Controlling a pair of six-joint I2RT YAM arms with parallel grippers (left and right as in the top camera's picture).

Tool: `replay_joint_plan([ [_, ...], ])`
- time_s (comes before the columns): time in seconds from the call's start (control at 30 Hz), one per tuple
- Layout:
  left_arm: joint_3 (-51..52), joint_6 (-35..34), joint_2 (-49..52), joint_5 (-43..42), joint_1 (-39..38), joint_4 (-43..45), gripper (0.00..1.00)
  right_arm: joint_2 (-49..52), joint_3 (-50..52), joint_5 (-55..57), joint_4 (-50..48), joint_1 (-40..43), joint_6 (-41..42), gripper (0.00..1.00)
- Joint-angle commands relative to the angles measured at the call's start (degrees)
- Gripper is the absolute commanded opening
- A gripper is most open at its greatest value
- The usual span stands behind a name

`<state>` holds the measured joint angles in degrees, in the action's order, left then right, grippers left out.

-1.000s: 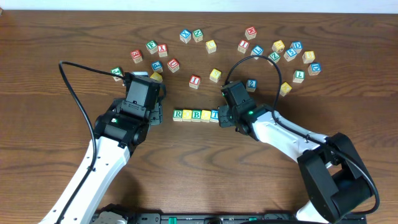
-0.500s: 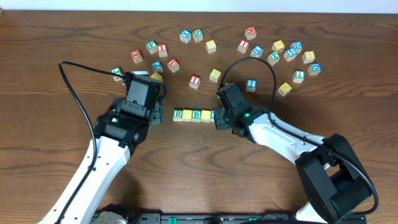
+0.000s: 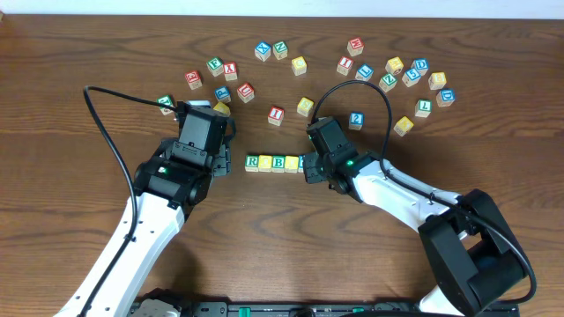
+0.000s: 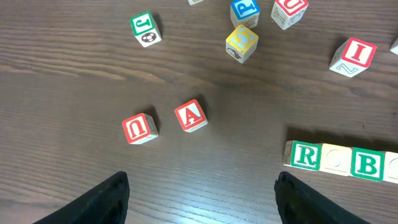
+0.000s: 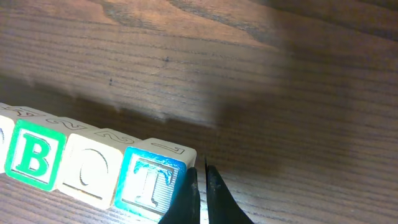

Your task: Spell out ROBOT

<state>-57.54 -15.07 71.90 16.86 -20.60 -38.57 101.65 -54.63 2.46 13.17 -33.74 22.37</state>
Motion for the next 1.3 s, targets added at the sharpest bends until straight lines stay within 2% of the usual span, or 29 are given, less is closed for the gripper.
replay_joint_plan([
  [0.0,-0.1,-0.3,0.3,0.8,0.3,0.1,0.74,0.4,0.0,0.1,-0.2,-0.6,0.8,0.01],
  [0.93,-0.1,-0.3,0.3,0.8,0.3,0.0,0.74,0.4,0.0,-0.2,-0.5,-1.2,0.8,0.01],
  [1.27,-0.1,-0.2,0.3,0.8,0.3,0.0,0.74,0.4,0.0,3.6,0.0,-0.8,0.8,0.02],
])
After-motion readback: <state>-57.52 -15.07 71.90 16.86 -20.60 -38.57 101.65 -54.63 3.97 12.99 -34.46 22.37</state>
